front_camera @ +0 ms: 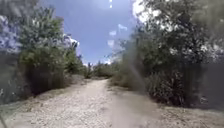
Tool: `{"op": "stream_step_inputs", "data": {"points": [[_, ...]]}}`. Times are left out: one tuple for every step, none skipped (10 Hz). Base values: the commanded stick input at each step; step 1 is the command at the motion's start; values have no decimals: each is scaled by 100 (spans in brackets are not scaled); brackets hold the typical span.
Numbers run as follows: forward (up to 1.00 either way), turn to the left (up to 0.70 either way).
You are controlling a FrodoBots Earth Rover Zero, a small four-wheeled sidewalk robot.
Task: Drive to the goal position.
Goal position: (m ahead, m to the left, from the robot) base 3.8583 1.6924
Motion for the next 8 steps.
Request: {"op": "stream_step_inputs", "data": {"points": [[45, 0], [45, 0], [45, 0], [45, 0], [45, 0], [45, 0], [45, 11], [45, 25]]}}
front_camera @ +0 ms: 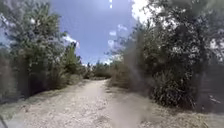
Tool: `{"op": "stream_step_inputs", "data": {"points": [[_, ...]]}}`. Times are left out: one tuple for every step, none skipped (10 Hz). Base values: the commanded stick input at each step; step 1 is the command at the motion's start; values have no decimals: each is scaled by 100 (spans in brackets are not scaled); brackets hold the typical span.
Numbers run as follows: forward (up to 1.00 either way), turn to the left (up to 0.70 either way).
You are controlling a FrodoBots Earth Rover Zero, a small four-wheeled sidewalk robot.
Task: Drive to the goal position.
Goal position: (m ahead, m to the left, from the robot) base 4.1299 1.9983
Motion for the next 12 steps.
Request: {"op": "stream_step_inputs", "data": {"points": [[45, 27], [45, 27], [45, 27], [45, 27], [45, 27], [45, 27], [45, 19], [45, 11], [45, 3], [45, 0], [45, 0], [45, 0]]}}
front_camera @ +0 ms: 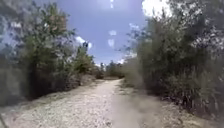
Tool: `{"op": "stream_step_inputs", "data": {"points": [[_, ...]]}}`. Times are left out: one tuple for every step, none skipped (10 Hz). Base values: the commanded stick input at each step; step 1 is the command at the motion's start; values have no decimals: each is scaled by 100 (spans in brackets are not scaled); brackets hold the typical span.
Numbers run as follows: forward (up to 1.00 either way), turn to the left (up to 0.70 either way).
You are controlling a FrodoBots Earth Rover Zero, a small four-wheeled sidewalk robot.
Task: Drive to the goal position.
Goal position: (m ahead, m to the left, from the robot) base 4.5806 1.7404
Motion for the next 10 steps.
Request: {"op": "stream_step_inputs", "data": {"points": [[45, 0], [45, 0], [45, 0], [45, 0], [45, 0], [45, 0], [45, 0], [45, 0], [45, 0], [45, 0]]}}
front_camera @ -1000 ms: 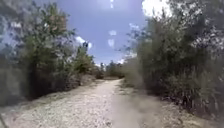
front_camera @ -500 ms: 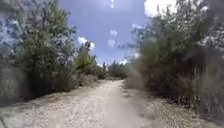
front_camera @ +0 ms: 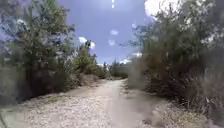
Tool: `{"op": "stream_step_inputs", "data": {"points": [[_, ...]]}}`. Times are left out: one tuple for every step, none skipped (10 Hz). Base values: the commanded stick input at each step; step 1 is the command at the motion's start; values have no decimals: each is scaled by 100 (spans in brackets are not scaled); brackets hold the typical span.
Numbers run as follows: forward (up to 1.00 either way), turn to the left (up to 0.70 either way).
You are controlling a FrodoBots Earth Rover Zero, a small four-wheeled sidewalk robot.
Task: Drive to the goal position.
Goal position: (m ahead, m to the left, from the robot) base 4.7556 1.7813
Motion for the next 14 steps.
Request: {"op": "stream_step_inputs", "data": {"points": [[45, 0], [45, 0], [45, 0], [45, 0], [45, 0], [45, 0], [45, 0], [45, 0], [45, 0], [45, 0], [45, 0], [45, 0], [45, 0], [45, 0]]}}
